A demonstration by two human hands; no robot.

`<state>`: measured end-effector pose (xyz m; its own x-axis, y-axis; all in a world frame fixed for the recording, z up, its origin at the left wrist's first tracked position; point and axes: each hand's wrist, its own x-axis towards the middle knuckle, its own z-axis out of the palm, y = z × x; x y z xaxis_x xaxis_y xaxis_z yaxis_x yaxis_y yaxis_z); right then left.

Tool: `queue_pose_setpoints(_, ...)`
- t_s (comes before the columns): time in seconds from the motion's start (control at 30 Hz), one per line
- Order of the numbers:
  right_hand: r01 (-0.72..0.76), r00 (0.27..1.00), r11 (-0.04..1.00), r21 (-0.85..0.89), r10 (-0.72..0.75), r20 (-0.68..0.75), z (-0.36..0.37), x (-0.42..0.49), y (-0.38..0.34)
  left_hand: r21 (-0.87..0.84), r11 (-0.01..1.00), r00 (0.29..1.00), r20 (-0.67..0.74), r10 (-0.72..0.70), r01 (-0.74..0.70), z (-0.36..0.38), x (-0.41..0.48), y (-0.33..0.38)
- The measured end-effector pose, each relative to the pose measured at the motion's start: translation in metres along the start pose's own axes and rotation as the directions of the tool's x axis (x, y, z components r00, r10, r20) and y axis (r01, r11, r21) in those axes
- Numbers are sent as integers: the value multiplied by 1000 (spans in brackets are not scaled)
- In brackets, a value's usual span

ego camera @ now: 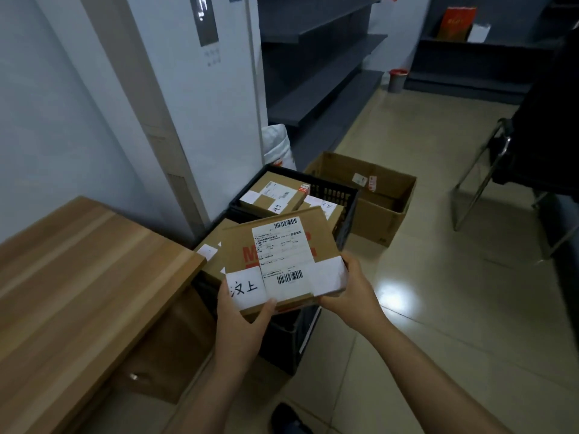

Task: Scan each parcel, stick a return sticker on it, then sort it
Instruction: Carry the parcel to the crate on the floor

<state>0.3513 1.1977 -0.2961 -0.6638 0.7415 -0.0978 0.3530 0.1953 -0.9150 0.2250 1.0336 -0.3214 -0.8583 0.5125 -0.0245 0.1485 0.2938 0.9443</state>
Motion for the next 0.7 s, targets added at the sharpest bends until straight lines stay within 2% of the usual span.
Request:
queue_pose_setpoints(0.43,-56,966,996,-76,73,249,1,181,20,-71,962,946,-177,-272,263,68,124,-19)
queue_pose_setpoints(0.6,-40,916,993,-114,82,393,3,243,35,-109,932,887,-287,-362,345,95,152,-27)
queue_pose_setpoints(0.7,-15,857,992,-128,79,509,3,281,50,-161,907,834,-359,-420,388,119,160,-33)
